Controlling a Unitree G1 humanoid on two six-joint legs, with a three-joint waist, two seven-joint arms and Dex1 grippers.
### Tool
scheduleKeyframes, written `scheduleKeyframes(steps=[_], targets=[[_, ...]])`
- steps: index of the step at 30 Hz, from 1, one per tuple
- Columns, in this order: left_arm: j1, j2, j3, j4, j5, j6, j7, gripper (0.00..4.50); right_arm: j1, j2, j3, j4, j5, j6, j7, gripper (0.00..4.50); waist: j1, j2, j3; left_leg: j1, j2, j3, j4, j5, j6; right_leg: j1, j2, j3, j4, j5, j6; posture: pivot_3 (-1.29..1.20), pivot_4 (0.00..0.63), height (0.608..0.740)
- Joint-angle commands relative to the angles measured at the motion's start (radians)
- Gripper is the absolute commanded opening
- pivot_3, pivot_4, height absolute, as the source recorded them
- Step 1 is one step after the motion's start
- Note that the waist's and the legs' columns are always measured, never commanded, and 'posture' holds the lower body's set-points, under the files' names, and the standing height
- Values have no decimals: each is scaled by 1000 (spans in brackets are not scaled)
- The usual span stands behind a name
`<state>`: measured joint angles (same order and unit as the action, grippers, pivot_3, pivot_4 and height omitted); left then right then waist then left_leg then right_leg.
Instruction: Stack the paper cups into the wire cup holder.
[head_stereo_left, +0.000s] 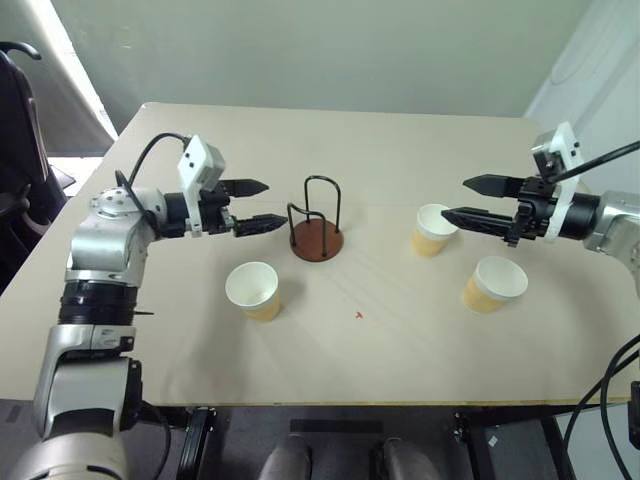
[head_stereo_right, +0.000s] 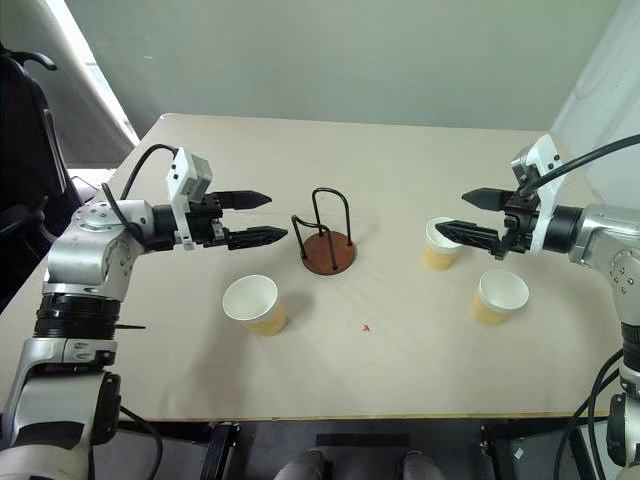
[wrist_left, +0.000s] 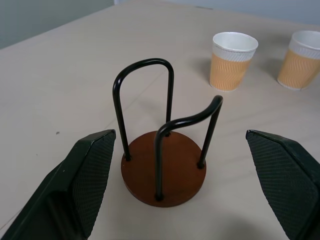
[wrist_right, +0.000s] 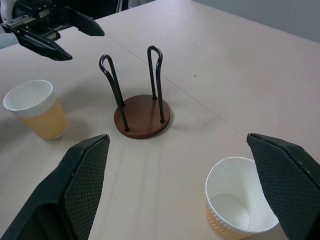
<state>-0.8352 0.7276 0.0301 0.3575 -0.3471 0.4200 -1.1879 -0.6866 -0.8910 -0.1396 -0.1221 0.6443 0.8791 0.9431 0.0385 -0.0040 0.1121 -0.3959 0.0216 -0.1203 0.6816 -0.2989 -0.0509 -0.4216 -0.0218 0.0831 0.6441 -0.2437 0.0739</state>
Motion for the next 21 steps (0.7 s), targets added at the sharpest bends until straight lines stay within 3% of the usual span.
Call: scheduleKeyframes(steps=[1,21], targets=[[-32,-7,13,9,17,-36,34,4500,-6,-17,-34,-22,-1,-20,-3,4462,-1,0,0,0,0,0,0,0,0,0,0,0,0,0,0,0,150,740],[-24,-69,-26,43,84,-96,82,4500,7,-5,-20,-19,-31,-41,-19,4462,0,0,0,0,0,0,0,0,0,0,0,0,0,0,0,0,150,740]])
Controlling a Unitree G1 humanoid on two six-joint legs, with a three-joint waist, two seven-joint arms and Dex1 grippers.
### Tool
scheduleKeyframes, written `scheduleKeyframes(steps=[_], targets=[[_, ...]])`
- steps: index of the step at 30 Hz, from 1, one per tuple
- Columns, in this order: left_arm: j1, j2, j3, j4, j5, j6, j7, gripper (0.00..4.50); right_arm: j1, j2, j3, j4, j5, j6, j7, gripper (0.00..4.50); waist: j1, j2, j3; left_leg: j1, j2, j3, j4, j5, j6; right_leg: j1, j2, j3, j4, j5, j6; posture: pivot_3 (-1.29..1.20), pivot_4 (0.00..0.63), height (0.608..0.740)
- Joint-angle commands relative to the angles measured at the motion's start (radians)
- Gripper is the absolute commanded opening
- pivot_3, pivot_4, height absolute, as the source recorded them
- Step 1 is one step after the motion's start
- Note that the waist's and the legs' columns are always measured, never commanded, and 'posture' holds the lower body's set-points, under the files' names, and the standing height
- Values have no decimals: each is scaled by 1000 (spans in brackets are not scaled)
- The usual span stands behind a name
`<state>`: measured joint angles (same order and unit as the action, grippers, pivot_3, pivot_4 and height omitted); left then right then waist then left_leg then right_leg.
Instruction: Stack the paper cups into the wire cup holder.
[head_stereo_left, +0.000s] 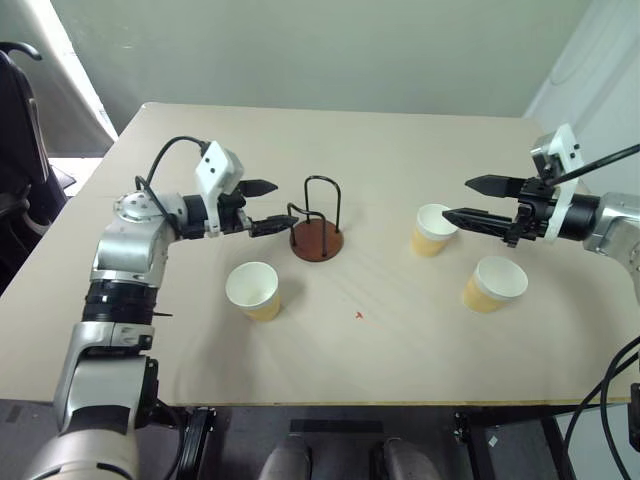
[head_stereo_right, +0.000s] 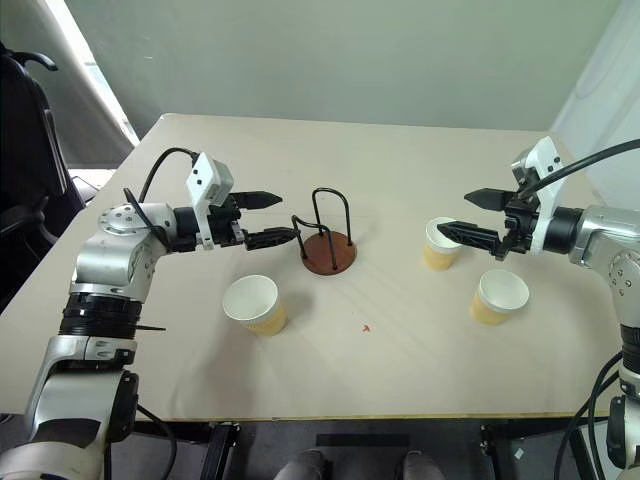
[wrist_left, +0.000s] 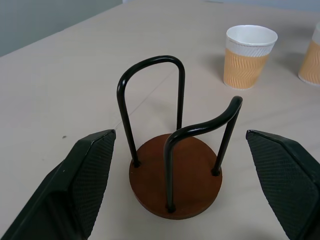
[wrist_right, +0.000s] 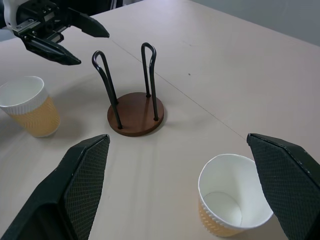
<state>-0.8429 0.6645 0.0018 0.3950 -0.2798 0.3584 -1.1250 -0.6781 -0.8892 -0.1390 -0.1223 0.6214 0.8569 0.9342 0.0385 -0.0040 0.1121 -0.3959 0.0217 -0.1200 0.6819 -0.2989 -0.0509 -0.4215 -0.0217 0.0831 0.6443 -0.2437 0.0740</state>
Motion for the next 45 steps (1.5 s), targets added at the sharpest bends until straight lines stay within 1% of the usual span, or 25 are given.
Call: scheduleKeyframes(steps=[1,19,26,29,32,37,38,41,42,43,45], targets=[[-18,-11,-2,13,25,-45,26,4500,-1,-6,-20,-18,-8,-20,-11,4462,0,0,0,0,0,0,0,0,0,0,0,0,0,0,0,0,150,740],[-34,-104,-21,87,78,-119,85,4500,-8,-2,-17,-13,-21,-23,-16,4462,2,0,0,0,0,0,0,0,0,0,0,0,0,0,0,0,150,740],[-84,-137,-4,218,125,-212,179,4500,-7,-1,-19,-13,-22,-24,-20,4462,2,0,0,0,0,0,1,0,0,0,0,0,0,0,0,0,150,740],[-88,-148,-8,247,133,-238,194,4500,-6,-1,-20,-14,-21,-24,-20,4462,1,0,0,0,0,1,0,0,0,0,0,0,0,0,0,0,150,740],[-79,-155,-12,240,127,-238,182,3887,-6,-3,-20,-15,-21,-24,-20,4500,2,0,0,0,0,1,0,0,0,0,0,0,0,0,0,0,150,740],[-70,-153,-14,223,111,-214,135,2043,-6,-6,-20,-16,-23,-24,-19,4500,2,0,0,0,0,1,0,0,0,0,0,0,0,0,0,0,150,740],[-69,-152,-13,221,107,-210,125,1615,-6,-6,-20,-17,-23,-24,-20,4500,2,0,0,0,0,1,0,0,0,0,0,0,0,0,0,0,150,740],[-65,-152,-9,204,89,-181,91,555,-4,-7,-21,-18,-23,-24,-19,4500,2,0,0,0,0,1,0,0,0,0,0,0,0,0,0,0,150,740],[-63,-152,-7,195,80,-167,79,128,-3,-8,-21,-18,-23,-24,-19,4500,2,0,0,0,0,1,0,0,0,0,0,0,0,0,0,0,150,740],[-59,-150,-8,174,66,-143,55,26,1,-14,-19,-19,-26,-25,-14,4500,2,0,0,0,0,1,0,0,0,0,0,0,0,0,0,0,150,740],[-47,-144,-16,131,48,-112,14,26,17,-33,-15,-23,-31,-30,7,4500,3,0,0,0,0,1,0,0,0,0,0,0,0,0,0,0,150,740]])
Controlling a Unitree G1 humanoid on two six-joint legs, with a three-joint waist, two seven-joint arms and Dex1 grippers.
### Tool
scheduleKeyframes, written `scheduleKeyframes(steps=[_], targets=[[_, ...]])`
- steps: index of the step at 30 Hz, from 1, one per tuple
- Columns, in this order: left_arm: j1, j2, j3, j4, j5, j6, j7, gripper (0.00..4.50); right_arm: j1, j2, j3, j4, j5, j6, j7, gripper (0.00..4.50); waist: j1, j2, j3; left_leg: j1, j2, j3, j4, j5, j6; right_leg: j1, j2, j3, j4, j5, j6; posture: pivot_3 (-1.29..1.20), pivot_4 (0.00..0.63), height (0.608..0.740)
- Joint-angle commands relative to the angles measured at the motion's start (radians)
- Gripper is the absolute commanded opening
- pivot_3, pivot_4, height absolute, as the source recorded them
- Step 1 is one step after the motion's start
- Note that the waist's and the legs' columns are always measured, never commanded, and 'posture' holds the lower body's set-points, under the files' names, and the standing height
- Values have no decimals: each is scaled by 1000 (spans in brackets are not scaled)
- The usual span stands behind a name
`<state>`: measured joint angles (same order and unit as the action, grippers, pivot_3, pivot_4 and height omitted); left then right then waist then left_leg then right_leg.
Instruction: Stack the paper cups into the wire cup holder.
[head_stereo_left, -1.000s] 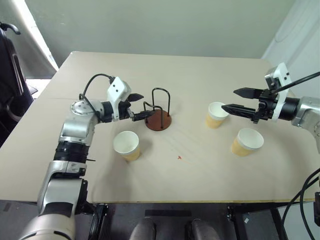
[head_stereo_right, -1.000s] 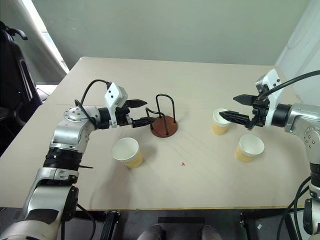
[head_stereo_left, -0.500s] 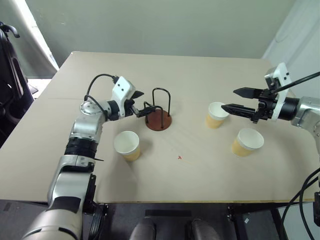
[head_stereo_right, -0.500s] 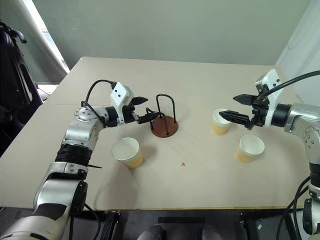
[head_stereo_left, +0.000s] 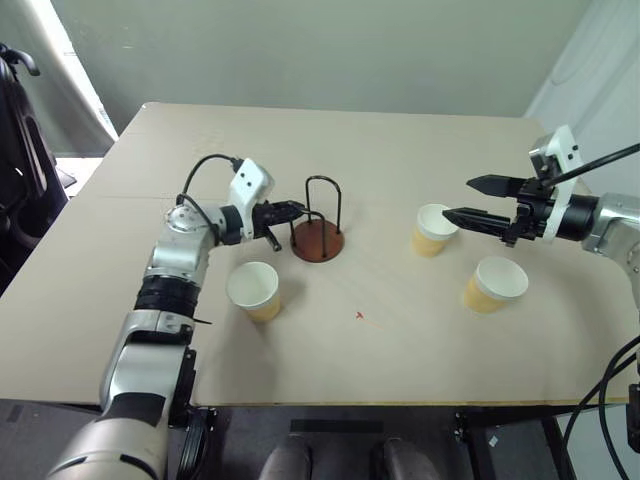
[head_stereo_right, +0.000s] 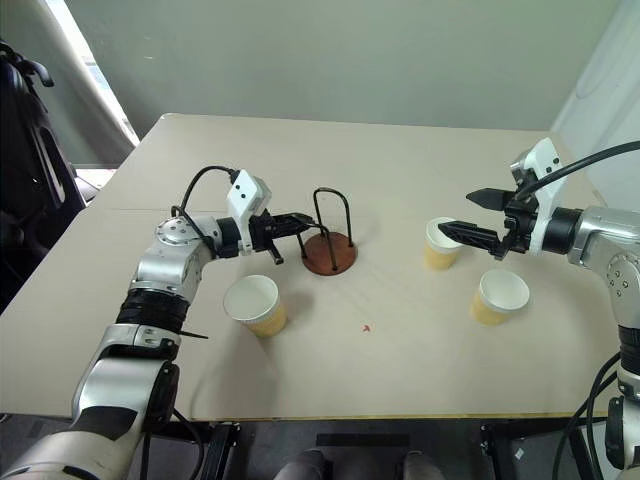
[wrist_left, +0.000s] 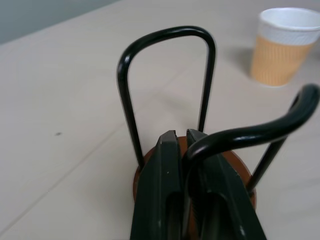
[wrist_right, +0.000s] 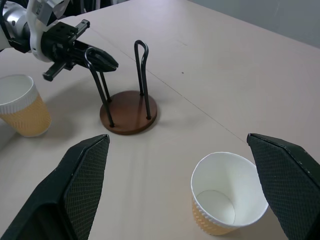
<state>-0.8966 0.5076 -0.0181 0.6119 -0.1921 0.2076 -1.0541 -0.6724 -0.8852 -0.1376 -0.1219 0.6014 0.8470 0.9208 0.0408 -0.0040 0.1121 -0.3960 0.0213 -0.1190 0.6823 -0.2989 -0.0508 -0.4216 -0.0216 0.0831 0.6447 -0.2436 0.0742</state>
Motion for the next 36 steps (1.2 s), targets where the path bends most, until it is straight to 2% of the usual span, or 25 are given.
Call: scheduleKeyframes(steps=[1,10,23,30,36], targets=[[12,19,0,-108,-47,54,-78,26,22,-51,-14,-23,-16,-26,32,4500,3,0,0,0,0,0,0,0,0,0,0,0,0,0,0,0,150,740],[-16,53,-17,-200,-66,133,-180,26,69,-134,-32,5,-41,-60,96,4500,7,0,0,0,0,1,0,0,0,0,0,0,0,0,0,0,150,740],[-51,-39,-126,-355,-105,218,-260,26,151,-189,-91,-43,-11,-38,120,4500,15,0,0,0,0,2,1,0,1,2,0,1,1,0,2,0,150,740],[-46,-31,-215,-386,-99,218,-365,26,179,-244,-136,-32,-16,-49,131,4500,15,0,0,0,1,3,1,0,1,2,0,1,1,0,2,0,150,740],[-31,-31,-246,-400,-91,206,-386,26,224,-242,-177,-80,10,-25,119,4500,17,0,0,0,1,3,2,0,1,3,0,1,1,0,3,0,150,740]])
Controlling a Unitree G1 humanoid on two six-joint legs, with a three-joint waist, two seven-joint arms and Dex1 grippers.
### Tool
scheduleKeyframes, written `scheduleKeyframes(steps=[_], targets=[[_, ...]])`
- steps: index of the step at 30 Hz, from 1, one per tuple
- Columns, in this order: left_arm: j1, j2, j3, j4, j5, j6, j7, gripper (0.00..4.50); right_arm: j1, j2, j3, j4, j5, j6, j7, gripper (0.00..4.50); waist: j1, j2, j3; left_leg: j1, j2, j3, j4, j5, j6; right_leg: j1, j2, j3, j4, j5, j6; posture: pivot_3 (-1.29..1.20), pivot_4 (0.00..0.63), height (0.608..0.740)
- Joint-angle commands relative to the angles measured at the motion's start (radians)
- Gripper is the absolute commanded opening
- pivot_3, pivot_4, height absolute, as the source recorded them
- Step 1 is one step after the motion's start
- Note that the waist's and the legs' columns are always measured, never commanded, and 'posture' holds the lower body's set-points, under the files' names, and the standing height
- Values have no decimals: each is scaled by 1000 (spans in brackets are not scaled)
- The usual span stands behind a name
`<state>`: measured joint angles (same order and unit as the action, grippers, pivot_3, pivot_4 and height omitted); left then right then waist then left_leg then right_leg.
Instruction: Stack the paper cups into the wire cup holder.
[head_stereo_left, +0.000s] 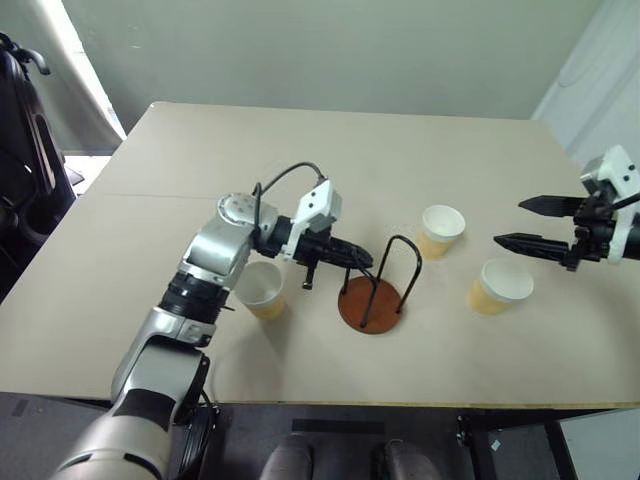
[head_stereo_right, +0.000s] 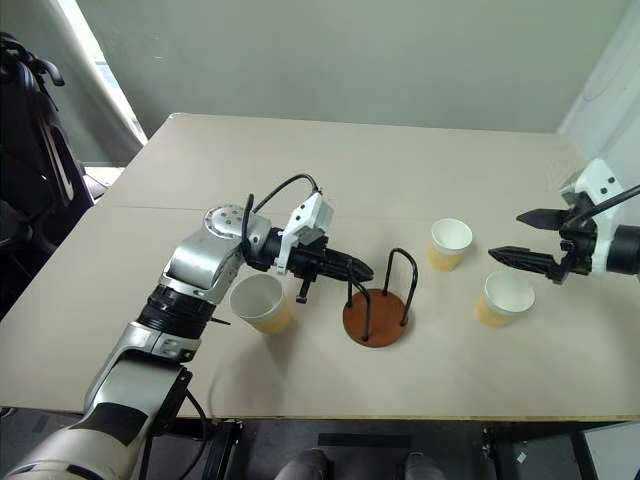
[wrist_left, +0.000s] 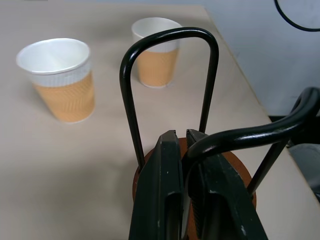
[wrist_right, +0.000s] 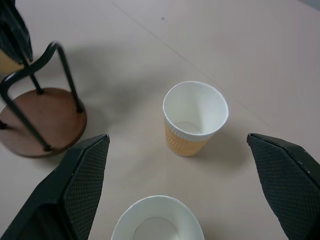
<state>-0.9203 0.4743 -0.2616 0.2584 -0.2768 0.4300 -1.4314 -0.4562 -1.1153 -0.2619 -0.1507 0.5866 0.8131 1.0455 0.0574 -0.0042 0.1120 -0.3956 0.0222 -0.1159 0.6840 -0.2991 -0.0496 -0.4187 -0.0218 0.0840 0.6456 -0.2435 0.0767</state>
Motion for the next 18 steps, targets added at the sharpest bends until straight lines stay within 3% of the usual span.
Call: scheduleKeyframes(steps=[1,18], targets=[[-4,1,-5,-46,-3,-20,-9,26,15,-11,-58,-61,30,13,-8,4500,0,0,0,0,0,0,0,0,0,0,0,0,0,0,0,0,150,740],[-1,2,-29,-32,6,-50,-15,26,-6,-98,-144,-158,233,100,103,4500,0,0,0,3,0,7,0,-1,2,0,0,1,0,-1,2,0,150,740]])
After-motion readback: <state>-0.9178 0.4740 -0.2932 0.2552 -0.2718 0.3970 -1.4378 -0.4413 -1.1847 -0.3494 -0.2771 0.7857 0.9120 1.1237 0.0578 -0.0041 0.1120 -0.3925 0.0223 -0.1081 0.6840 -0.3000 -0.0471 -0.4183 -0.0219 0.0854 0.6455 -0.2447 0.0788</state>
